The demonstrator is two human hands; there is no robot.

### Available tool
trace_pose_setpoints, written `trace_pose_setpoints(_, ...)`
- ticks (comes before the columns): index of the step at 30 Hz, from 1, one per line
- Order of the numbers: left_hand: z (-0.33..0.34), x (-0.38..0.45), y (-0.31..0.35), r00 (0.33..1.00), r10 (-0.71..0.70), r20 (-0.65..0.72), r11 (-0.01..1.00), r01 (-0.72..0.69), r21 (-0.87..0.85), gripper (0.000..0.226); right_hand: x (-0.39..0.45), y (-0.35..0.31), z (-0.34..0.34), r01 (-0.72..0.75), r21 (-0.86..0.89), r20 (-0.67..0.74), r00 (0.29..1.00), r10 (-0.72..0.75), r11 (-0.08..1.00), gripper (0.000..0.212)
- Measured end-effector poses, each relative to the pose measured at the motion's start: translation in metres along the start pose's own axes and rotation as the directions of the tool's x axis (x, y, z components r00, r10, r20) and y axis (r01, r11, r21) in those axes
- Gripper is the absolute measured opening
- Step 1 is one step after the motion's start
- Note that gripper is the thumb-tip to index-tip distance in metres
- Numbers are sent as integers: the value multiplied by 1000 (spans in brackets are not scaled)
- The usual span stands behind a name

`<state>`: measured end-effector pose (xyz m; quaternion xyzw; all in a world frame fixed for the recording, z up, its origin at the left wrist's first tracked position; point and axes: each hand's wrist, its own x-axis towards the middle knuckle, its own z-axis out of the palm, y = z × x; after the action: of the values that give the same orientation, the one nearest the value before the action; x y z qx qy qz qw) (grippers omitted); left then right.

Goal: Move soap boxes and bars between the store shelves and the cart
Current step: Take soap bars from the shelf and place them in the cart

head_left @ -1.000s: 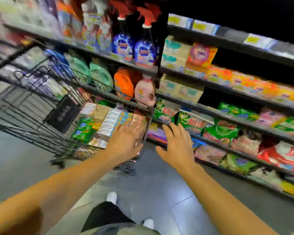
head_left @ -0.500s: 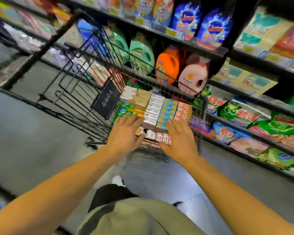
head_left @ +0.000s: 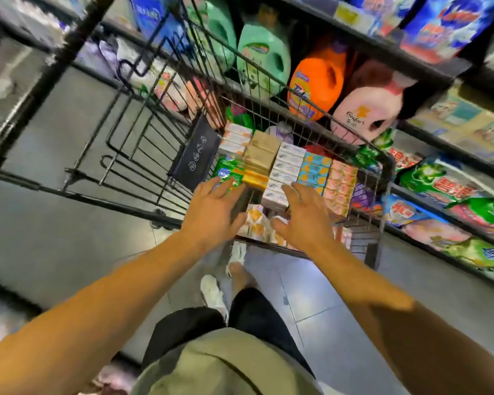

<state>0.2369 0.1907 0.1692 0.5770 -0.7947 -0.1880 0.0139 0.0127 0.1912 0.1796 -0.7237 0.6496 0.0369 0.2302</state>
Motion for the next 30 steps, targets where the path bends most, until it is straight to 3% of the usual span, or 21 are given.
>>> trace_pose_setpoints(6, 15, 68, -22, 998, -15, 57, 998, 18, -56, 67, 91, 19, 26, 2, 1, 67, 998, -3, 1000, 79)
trace_pose_setpoints(16, 94, 182, -75, 965, -171, 198, 970, 200, -138, 71, 236, 54, 94, 12, -27, 252, 968, -5, 1000, 82)
trace_pose_setpoints(25, 145, 222, -104, 910, -267, 317, 884, 363, -295, 75, 296, 60, 143, -48, -166, 22, 998, 53, 985, 78)
trace_pose_setpoints(30, 157, 232, -108, 906, -302, 296, 811, 408, -419, 67, 302, 59, 161, -81, -217, -45, 996, 73, 973, 83)
